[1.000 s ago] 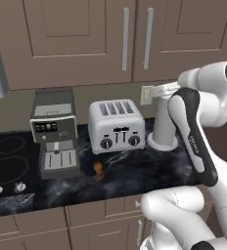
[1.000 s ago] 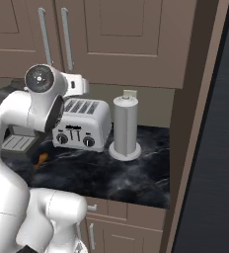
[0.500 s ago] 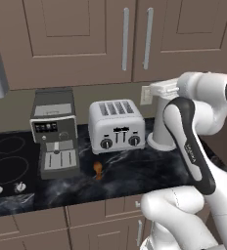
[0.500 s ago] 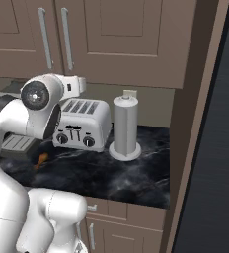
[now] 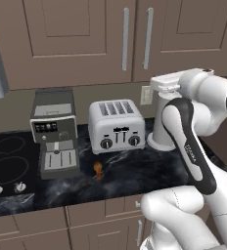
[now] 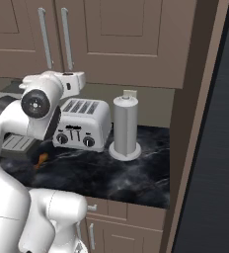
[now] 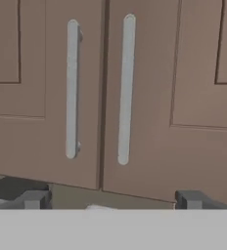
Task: Retrieve the tupperware from the cabinet, then place the raw meat into the tupperware to avoid contamination.
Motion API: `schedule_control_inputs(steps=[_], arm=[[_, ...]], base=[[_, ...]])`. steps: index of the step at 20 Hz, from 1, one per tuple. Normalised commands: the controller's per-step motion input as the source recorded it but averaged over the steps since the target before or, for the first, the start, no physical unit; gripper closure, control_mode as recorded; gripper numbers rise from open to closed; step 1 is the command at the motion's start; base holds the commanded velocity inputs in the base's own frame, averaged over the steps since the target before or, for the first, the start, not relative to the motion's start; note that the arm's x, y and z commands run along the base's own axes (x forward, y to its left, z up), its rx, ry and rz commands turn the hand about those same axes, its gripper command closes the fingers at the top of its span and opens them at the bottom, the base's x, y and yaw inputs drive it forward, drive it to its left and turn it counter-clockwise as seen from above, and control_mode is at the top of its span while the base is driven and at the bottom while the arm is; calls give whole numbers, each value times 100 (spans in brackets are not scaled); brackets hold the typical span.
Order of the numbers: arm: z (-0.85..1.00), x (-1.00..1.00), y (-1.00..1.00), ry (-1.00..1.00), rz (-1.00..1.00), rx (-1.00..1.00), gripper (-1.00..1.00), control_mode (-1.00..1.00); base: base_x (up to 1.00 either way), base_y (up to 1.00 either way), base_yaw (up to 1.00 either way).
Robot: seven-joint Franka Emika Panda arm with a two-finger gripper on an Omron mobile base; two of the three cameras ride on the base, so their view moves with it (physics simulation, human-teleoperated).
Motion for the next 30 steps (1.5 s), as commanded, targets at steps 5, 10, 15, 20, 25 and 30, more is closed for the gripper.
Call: schedule_control_inputs(steps=[5,10,15,20,25,30], arm=[[14,0,1,-13,0,2,-100,-100],[14,0,0,-11,0,1,-100,-100],[13,0,0,-9,0,0,-100,-100],[13,1,0,-7,0,0,-100,-100],[13,5,0,-7,0,0,-100,-100],[10,10,0,-4,0,0,-100,-100]], base=[[0,0,0],[0,0,0],[0,0,0],[0,0,0],[0,0,0],[0,0,0]])
